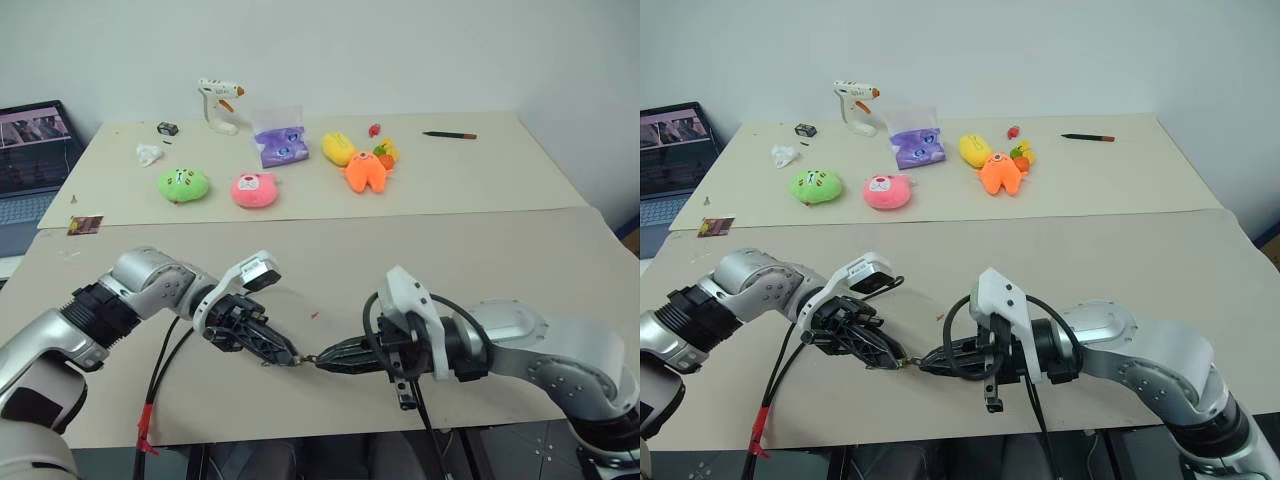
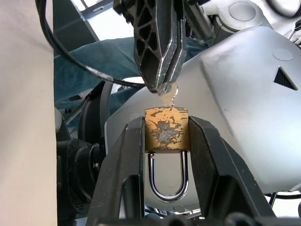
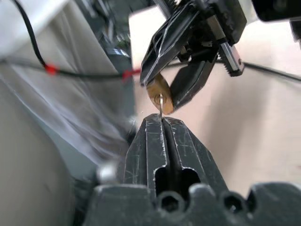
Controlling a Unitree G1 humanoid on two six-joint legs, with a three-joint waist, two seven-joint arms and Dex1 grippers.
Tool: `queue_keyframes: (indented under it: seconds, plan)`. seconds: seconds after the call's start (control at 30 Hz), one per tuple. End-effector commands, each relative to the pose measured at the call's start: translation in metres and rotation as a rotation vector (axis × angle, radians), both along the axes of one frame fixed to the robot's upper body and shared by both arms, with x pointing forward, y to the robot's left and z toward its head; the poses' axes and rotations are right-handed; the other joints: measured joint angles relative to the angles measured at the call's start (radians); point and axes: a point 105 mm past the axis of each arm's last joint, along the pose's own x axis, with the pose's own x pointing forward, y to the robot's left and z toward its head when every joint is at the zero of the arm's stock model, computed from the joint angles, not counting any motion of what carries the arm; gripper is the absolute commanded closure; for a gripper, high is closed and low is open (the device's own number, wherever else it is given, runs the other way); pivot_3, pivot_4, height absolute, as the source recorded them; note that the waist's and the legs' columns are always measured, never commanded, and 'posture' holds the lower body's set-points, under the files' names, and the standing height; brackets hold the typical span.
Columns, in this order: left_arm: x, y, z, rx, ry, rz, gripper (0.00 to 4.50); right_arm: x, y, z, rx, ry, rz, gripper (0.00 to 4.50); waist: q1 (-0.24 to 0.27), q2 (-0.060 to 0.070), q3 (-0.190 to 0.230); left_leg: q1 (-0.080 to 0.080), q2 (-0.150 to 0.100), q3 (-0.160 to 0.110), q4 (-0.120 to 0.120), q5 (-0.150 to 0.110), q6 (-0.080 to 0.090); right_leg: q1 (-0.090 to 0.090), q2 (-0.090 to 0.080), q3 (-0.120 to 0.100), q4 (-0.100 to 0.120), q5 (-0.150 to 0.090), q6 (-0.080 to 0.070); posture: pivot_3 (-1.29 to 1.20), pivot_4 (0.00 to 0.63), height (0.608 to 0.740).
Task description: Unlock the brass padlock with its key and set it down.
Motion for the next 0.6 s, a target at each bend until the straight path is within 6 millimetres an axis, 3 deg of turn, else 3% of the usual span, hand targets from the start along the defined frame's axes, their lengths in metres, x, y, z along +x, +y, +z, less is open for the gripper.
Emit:
queue_keyframes:
  seconds: [0.03, 0.1, 0.37, 0.6]
  plan:
    - [0.001, 0.0, 0.008, -0.021, -0.014, -0.006, 3.68, -0.002, 0.004, 0.014, 0.064, -0.092, 0.051, 2.64, -0.002, 0.0, 0.0, 0.0, 0.0, 0.0, 0.0, 0.0, 0.0, 0.0, 0.0, 0.0, 0.0, 0.0, 0.0, 0.0, 0.15, 0.74]
    - [0.002, 0.0, 0.008, -0.022, -0.012, -0.005, 3.68, -0.001, 0.0, 0.017, 0.061, -0.109, 0.051, 2.04, -0.001, 0.0, 0.0, 0.0, 0.0, 0.0, 0.0, 0.0, 0.0, 0.002, -0.001, 0.001, 0.0, 0.0, 0.0, 0.0, 0.15, 0.74]
    - [0.002, 0.0, 0.008, -0.025, -0.005, -0.001, 3.68, 0.003, 0.003, 0.033, 0.141, -0.153, 0.025, 2.04, -0.001, 0.0, 0.0, -0.001, 0.0, 0.0, 0.0, 0.0, 0.0, 0.002, -0.001, 0.001, 0.0, 0.0, 0.0, 0.0, 0.15, 0.74]
    - [0.003, -0.003, 0.009, -0.031, -0.001, -0.01, 3.68, 0.009, 0.013, 0.027, 0.158, -0.146, 0.014, 2.04, 0.0, 0.0, 0.0, 0.0, 0.0, 0.0, 0.0, 0.0, 0.0, 0.001, -0.001, 0.001, 0.0, 0.0, 0.0, 0.0, 0.15, 0.74]
